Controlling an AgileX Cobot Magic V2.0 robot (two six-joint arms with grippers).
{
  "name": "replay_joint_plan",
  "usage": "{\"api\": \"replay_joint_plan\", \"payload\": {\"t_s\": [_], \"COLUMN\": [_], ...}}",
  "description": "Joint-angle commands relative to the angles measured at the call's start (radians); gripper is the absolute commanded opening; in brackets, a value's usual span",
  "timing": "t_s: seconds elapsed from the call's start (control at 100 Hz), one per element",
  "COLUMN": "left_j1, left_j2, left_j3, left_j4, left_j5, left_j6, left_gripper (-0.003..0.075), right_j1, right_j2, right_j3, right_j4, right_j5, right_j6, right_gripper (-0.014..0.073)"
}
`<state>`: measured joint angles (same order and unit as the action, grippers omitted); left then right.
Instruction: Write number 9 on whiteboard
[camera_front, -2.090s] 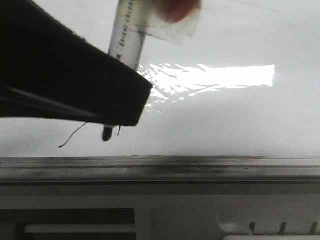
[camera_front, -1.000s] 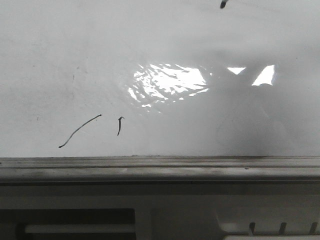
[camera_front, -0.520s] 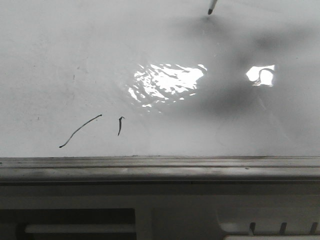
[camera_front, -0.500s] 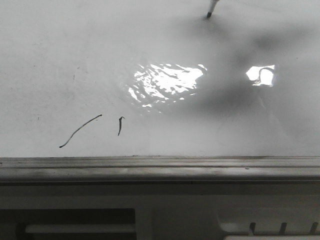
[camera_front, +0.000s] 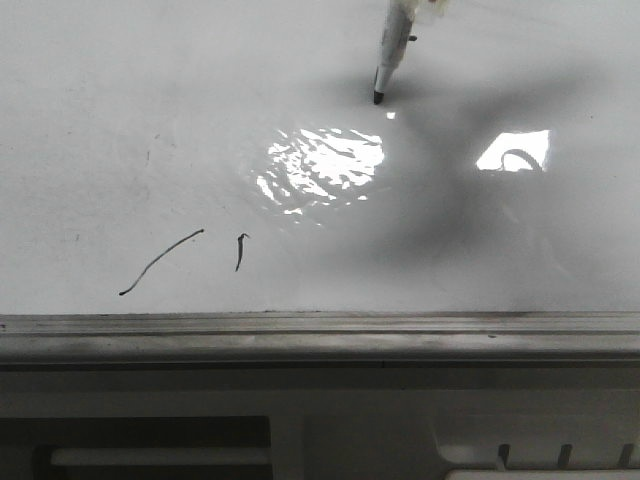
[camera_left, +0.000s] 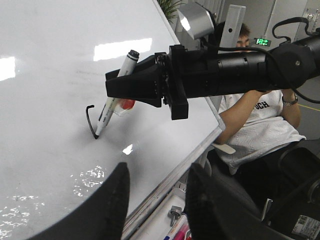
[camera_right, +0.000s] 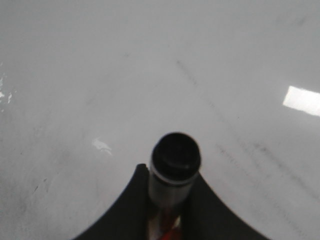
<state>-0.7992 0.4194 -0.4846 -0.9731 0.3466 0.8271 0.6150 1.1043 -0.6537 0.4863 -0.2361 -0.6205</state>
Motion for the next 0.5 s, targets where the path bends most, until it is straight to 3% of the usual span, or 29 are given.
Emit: {"api": "replay_joint_plan", "payload": {"t_s": [0.0, 0.1, 0.49], "left_j1": [0.002, 0.002, 0.002], "left_j2": [0.005, 0.005, 0.005], "left_j3": [-0.027, -0.027, -0.027], "left_j4": [-0.030, -0.030, -0.030], "left_j5": [-0.045, -0.045, -0.051], "left_j6": [-0.011, -0.011, -0.011], "left_gripper": [0.0239, 0.0239, 0.0239], "right_j1": [-0.023, -0.051, -0.114], "right_j2": [-0.019, -0.027, 0.019], "right_j3": [-0.015, -0.023, -0.150], "right_j4": [-0.005, -0.005, -0.005], "right_j5": [0.012, 0.019, -0.001], "right_j6": [-0.036, -0.116, -0.120], "right_gripper": [-0.0077, -0.0077, -0.0077]}}
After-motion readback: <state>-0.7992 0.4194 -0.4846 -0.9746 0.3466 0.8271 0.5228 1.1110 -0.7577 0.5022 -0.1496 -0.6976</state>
